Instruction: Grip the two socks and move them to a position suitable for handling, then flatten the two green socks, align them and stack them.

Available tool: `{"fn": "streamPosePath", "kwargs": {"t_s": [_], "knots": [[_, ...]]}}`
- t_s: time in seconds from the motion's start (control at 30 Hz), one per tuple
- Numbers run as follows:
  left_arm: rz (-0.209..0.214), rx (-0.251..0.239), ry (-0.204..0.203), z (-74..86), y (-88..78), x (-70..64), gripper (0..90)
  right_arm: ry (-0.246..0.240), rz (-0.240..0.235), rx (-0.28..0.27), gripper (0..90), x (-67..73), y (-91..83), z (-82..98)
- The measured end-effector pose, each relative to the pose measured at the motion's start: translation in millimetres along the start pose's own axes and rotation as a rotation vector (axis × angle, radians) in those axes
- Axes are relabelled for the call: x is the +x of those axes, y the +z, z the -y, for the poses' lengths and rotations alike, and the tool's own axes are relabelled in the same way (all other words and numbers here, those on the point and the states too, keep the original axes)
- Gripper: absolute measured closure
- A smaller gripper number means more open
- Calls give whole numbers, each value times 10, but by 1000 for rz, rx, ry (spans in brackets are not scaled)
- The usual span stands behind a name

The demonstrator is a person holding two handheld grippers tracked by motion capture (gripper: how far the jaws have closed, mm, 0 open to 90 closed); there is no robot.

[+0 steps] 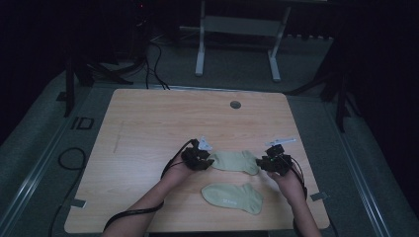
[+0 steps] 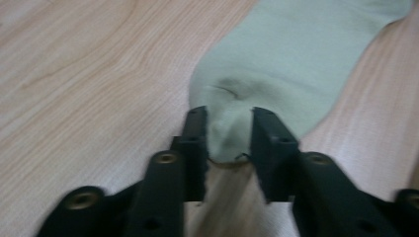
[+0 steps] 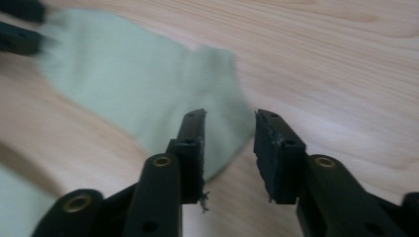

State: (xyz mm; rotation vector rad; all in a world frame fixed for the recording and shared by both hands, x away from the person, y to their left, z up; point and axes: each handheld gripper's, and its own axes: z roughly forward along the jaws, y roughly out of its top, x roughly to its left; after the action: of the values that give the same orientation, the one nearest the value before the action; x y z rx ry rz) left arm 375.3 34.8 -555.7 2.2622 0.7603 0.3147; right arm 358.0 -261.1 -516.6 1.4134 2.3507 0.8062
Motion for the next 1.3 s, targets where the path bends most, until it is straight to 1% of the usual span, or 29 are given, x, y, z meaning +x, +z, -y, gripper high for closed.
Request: {"fn": "streamPosePath", "kwargs": {"t_s": [0.03, 0.07, 0.13, 0.17, 0.2, 0.23, 0.27, 0.3, 0.33, 0.37, 0.4, 0.43, 0.5, 0.57, 0.6, 0.63, 0.67, 0.7, 0.73, 0.77, 0.8, 0.87, 0.93, 0.97, 1.0, 1.1, 1.17, 1.23, 1.3], "knots": [[-4, -14, -14, 8, -51, -9, 557, 2, -23, -7, 635, 21, -16, 10], [-10, -23, -22, 20, -110, -19, 535, -5, -35, -9, 624, 45, -30, 23], [17, -12, -53, 55, -241, -39, 464, -25, -50, -7, 607, 104, -59, 62], [17, -12, -53, 55, -241, -39, 445, -25, -50, -7, 607, 104, -59, 62], [31, -10, -64, 83, -315, -60, 442, -47, -66, -6, 601, 153, -108, 119], [57, -27, -79, 146, -450, -120, 443, -53, -75, -9, 600, 173, -139, 155], [57, -27, -79, 146, -450, -120, 443, -53, -75, -9, 600, 173, -139, 155], [76, -28, -82, 181, -515, -159, 443, -56, -85, -11, 600, 189, -165, 184], [107, -24, -80, 248, -604, -259, 443, -60, -96, -13, 599, 212, -199, 225], [117, -17, -70, 271, -626, -296, 458, -75, -109, -5, 589, 270, -247, 313], [117, -17, -70, 271, -626, -296, 460, -75, -109, -5, 589, 270, -247, 313], [135, -1, -60, 325, -643, -398, 466, -97, -109, 5, 586, 323, -281, 407], [146, 26, -51, 367, -617, -486, 504, -110, -115, 23, 583, 369, -290, 483], [158, 43, -32, 396, -581, -561, 516, -134, -111, 38, 583, 422, -293, 568], [157, 55, -22, 405, -561, -589, 541, -146, -110, 45, 583, 441, -290, 604], [156, 68, -13, 412, -541, -609, 544, -150, -109, 53, 584, 457, -285, 636], [155, 77, -7, 417, -525, -630, 577, -162, -100, 59, 596, 467, -278, 659], [147, 92, 6, 420, -504, -652, 624, -177, -86, 61, 611, 478, -277, 675], [142, 107, 18, 420, -488, -670, 634, -187, -65, 63, 628, 486, -279, 684], [151, 112, 19, 421, -477, -682, 670, -186, -62, 65, 648, 495, -282, 693], [151, 111, 19, 420, -469, -693, 685, -195, -75, 68, 660, 506, -281, 703], [136, 117, 31, 418, -458, -709, 719, -209, -77, 81, 681, 532, -261, 724], [137, 124, 29, 425, -440, -715, 740, -214, -78, 102, 692, 545, -226, 746], [134, 132, 37, 432, -430, -720, 751, -221, -70, 109, 694, 550, -211, 758], [136, 127, 36, 437, -428, -719, 761, -220, -68, 112, 705, 551, -200, 770], [144, 125, 35, 441, -427, -721, 813, -205, -73, 101, 749, 549, -208, 791], [139, 121, 39, 441, -426, -735, 868, -208, -80, 97, 811, 554, -210, 800], [135, 122, 40, 435, -430, -744, 880, -188, -88, 99, 843, 552, -207, 796], [151, 118, 29, 432, -441, -741, 884, -185, -96, 98, 852, 559, -232, 783]]}}
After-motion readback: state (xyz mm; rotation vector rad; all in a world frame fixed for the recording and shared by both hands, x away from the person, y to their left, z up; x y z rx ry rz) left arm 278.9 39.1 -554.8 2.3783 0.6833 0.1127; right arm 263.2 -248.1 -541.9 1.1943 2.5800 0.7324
